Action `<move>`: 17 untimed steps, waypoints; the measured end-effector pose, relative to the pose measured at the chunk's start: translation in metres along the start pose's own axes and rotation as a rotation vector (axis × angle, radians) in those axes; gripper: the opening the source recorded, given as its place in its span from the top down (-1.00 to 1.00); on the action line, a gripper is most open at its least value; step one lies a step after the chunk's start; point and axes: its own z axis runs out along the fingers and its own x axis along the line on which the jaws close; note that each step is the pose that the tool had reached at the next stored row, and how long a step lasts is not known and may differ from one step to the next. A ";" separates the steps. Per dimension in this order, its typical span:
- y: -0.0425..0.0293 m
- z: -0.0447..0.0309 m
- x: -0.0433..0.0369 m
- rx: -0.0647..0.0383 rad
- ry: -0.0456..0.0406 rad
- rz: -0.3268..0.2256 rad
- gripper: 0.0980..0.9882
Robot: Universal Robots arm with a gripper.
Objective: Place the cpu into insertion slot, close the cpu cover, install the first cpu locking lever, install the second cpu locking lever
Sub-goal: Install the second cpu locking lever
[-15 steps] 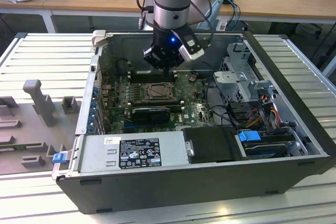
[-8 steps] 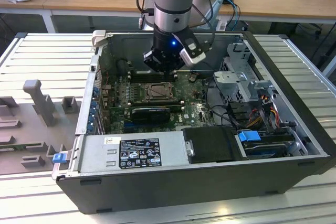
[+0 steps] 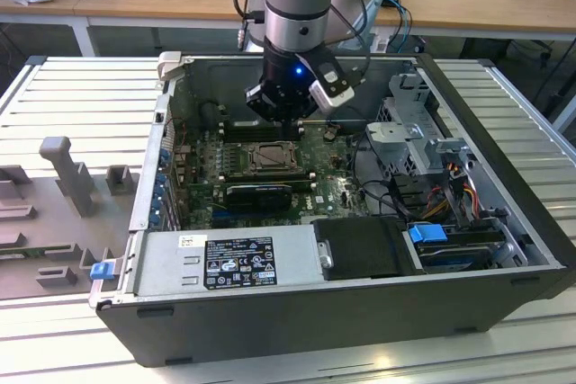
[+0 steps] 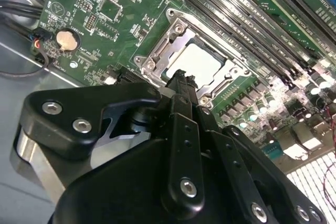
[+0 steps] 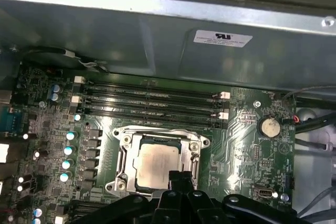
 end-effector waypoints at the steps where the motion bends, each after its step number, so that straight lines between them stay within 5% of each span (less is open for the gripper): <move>1: 0.0002 -0.0023 -0.0001 0.000 0.0000 0.000 0.98; 17: -0.0175 -0.0063 0.0019 0.000 0.0001 0.000 0.98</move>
